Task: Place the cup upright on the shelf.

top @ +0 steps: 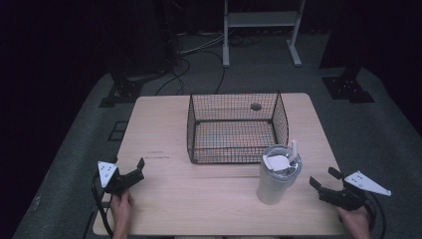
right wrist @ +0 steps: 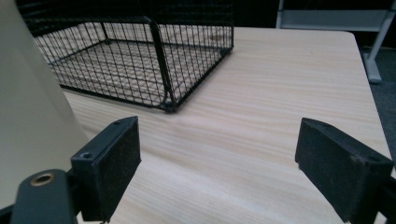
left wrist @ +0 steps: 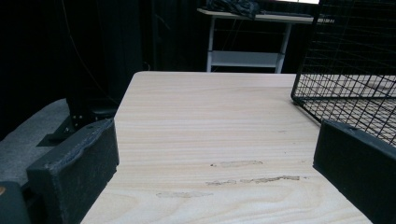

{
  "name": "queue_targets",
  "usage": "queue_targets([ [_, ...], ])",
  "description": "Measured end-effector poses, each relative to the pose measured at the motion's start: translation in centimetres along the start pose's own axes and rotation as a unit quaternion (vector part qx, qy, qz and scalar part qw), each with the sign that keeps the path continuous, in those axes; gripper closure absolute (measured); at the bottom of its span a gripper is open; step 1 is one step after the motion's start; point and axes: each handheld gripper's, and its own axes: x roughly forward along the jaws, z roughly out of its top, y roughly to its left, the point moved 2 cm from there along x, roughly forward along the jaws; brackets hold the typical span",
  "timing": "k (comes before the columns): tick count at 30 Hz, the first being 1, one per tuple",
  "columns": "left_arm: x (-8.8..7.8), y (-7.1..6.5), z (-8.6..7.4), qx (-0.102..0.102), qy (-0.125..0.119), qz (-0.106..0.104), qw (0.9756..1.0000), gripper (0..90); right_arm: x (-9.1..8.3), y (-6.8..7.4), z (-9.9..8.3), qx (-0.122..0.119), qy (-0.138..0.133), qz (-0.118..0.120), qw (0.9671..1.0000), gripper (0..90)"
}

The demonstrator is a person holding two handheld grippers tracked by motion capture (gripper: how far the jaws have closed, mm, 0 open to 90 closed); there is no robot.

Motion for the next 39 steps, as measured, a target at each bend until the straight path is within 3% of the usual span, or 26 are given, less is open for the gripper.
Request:
queue_targets([
  [9,0.0,-0.1,0.0,0.003,-0.002,-0.001,1.0000,0.0,-0.6,0.7,0.9,-0.013,0.003,0.034,0.9993,12.5],
  [17,-0.1,-0.2,0.0,0.010,-0.004,-0.003,0.9999,0.0,-1.1,2.2,1.5,-0.039,0.013,0.076,0.9963,10.2],
  [18,-0.1,-0.3,0.0,0.012,-0.004,-0.004,0.9999,0.0,-1.2,2.8,1.8,-0.045,0.008,0.091,0.9948,10.2],
  [21,-0.1,-0.3,0.0,0.013,-0.005,-0.004,0.9999,0.0,-1.3,3.4,2.1,-0.053,0.008,0.101,0.9934,10.2],
  [22,-0.1,-0.3,0.0,0.014,-0.006,-0.005,0.9999,0.0,-1.3,4.0,2.3,-0.059,0.010,0.116,0.9915,9.5],
  [28,-0.1,-0.3,0.0,0.014,-0.006,-0.006,0.9999,0.0,-1.3,5.7,2.3,-0.065,0.013,0.150,0.9865,7.9],
  [34,-0.1,-0.4,0.0,0.018,-0.005,-0.007,0.9998,0.0,-1.0,6.9,2.1,-0.061,0.016,0.168,0.9838,3.4],
  [39,-0.1,-0.4,0.0,0.022,-0.006,-0.007,0.9997,0.0,-0.4,7.7,2.0,-0.061,0.017,0.171,0.9833,2.9],
])
